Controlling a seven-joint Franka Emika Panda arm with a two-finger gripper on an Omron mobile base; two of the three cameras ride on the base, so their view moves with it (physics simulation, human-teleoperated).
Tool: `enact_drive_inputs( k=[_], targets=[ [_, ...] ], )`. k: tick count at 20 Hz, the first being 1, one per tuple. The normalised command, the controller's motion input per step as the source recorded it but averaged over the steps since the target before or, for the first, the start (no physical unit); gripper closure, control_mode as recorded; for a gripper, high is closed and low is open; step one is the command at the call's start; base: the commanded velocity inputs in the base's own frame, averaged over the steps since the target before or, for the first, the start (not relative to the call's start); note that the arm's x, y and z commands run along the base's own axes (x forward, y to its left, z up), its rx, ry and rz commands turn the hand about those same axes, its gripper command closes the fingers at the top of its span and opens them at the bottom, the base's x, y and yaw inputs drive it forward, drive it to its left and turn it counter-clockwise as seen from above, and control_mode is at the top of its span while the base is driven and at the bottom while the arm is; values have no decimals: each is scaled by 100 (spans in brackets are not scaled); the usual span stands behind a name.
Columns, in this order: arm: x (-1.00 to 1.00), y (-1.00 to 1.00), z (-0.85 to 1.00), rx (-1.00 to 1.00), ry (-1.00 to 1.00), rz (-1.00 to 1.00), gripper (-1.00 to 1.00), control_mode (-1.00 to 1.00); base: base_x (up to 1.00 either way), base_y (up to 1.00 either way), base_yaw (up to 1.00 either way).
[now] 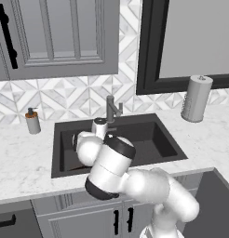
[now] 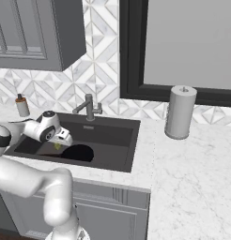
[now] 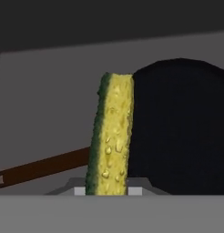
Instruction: Pick the pan and sponge and place them into the sink. Then turn on the water.
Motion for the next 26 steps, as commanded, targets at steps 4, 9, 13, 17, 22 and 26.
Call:
enact_drive_inputs(
  k=[4,9,13,17,22,26],
  targets=[
    [42,0,-27,0,0,0,100,-100,0,0,0],
    [28,0,-34,0,0,0,100,-100,0,0,0],
    [4,7,-8,0,0,0,-100,-100,0,0,0],
    [0,21,0,0,0,0,-100,-100,0,0,0],
    [0,9,0,-3,-2,0,-100,-100,0,0,0],
    [-27,9,59,-3,-12,0,-100,-100,0,0,0]
  ],
)
